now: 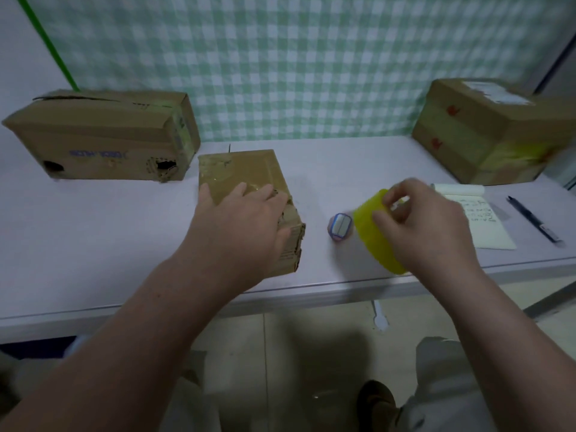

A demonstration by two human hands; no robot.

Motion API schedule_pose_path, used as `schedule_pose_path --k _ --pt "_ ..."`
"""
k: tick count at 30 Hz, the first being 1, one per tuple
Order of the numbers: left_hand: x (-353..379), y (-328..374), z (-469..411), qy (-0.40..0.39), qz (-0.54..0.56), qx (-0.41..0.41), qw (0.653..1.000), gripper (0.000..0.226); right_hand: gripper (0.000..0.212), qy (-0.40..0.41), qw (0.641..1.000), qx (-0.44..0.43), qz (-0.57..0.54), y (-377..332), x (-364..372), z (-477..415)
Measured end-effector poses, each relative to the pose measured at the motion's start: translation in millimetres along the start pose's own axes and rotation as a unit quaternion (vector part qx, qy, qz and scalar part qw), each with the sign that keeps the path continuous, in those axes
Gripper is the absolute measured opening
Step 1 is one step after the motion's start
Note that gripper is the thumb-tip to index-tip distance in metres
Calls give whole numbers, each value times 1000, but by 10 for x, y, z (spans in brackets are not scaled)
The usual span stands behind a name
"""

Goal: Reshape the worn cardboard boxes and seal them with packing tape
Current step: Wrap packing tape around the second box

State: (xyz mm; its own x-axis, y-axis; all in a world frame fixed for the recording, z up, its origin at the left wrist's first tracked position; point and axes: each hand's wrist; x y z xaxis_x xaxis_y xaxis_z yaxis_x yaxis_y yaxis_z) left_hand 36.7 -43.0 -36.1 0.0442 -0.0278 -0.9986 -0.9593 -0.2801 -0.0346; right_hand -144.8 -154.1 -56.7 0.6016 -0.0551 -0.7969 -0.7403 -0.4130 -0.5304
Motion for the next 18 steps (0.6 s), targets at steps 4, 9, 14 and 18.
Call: schedule_pose_path --k 4,9,14,18 --pt "-7 73 -28 121 76 43 989 45 15 17 942 55 -332 -39 -113 -16" --pt "-52 245 19 171 317 141 922 51 14 -31 885 54 -462 -158 -117 64" --pt "17 275 14 142 322 127 928 77 12 -59 858 66 -506 -217 -94 118" --pt "29 301 39 128 295 120 939 78 9 -86 839 85 -531 -206 -91 110"
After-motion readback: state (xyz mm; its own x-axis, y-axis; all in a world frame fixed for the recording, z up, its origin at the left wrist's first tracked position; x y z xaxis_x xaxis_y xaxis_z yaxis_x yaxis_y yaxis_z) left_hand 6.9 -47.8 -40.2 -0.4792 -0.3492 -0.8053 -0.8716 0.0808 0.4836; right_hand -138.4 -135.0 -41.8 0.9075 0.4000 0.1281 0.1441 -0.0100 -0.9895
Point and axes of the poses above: each hand's wrist, its own z-axis away from the middle knuckle, its own x-axis out of the palm, y = z × x, and after that the axes turned 1 degree about -x, right-handed
